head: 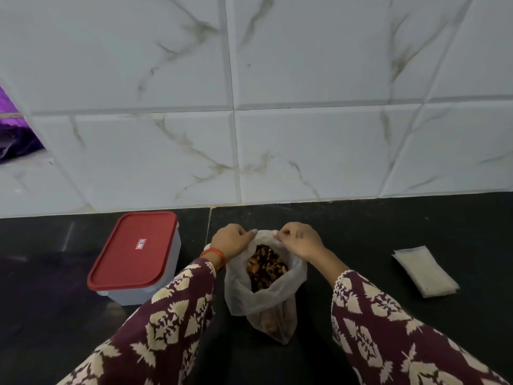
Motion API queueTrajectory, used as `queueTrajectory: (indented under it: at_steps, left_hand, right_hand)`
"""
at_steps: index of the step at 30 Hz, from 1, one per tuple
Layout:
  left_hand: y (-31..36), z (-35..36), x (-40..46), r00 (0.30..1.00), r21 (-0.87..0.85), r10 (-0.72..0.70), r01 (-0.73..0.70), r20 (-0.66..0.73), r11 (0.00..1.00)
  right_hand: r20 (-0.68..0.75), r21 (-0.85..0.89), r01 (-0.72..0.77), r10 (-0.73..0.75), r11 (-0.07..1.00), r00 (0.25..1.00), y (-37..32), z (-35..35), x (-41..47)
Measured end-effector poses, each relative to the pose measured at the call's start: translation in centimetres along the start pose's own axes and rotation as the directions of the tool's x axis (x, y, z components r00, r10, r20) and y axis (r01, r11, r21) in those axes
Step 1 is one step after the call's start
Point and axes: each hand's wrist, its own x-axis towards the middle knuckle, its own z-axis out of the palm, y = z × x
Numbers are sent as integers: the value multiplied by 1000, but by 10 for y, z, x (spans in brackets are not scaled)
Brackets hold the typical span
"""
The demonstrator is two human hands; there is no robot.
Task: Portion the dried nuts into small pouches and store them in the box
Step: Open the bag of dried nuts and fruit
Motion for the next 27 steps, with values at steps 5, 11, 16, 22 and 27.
queueTrajectory:
  at_steps: [5,11,16,22,27]
  left_hand:
    - [-4,5,16,813,-778,-142,582,565,237]
    - [-5,29,9,862,-869,-239,482,447,111]
    - [-23,11,-13,950,-573,-282,305,132,760]
    - [-21,4,-47,898,-764,-189,437,397,475]
    - [-18,27,-71,894,-906,-176,381,412,-181]
  right_hand:
    - [321,657,-442,304,610,897,1,-2,12]
    - [365,751,-526,414,398,834,14,8,3]
    - [51,450,-391,414,803,909,27,-3,-15]
    - [356,800,-438,263,409,897,31,-1,-40]
    - [472,880,-409,332,-243,817,45,22,-55]
